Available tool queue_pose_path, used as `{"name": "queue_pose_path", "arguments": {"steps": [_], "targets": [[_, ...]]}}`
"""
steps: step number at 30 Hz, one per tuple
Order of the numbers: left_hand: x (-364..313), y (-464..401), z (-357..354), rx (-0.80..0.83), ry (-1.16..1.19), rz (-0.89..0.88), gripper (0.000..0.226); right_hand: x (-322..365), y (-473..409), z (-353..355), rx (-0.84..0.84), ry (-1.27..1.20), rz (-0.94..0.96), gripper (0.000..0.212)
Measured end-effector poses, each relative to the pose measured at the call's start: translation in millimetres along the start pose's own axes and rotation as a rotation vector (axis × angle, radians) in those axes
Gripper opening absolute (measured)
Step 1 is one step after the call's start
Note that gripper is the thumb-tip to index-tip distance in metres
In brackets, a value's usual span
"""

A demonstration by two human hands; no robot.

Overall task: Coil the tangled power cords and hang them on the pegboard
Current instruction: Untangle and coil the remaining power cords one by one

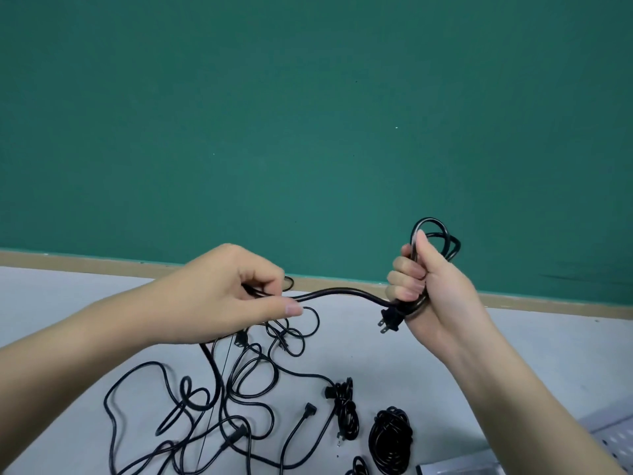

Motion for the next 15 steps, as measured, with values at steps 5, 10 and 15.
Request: {"name": "queue_pose_path", "arguments": {"steps": [5, 10, 15], "targets": [[-23, 5, 0, -0.005, 0.173, -0.064, 0.043, -14, 27, -29, 0.232, 0.226, -0.076, 0.053], [-30, -2, -10, 0.01, 0.14, -0.089, 0.039, -52, 68, -60, 0.578, 0.219, -0.332, 0.077], [-13, -8, -8, -0.04, -0.02, -0.029, 0.05, -66, 81, -55, 0.759, 0.308, -0.538, 0.066]]}}
Point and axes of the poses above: each hand's wrist, its own y-axis away from the middle knuckle, its own z-axis out of the back of the hand, x = y × z, the point moved 6 cm from there along -y, towards the middle knuckle, and after that the axes turned 13 degrees about z, right-handed, at the moved point
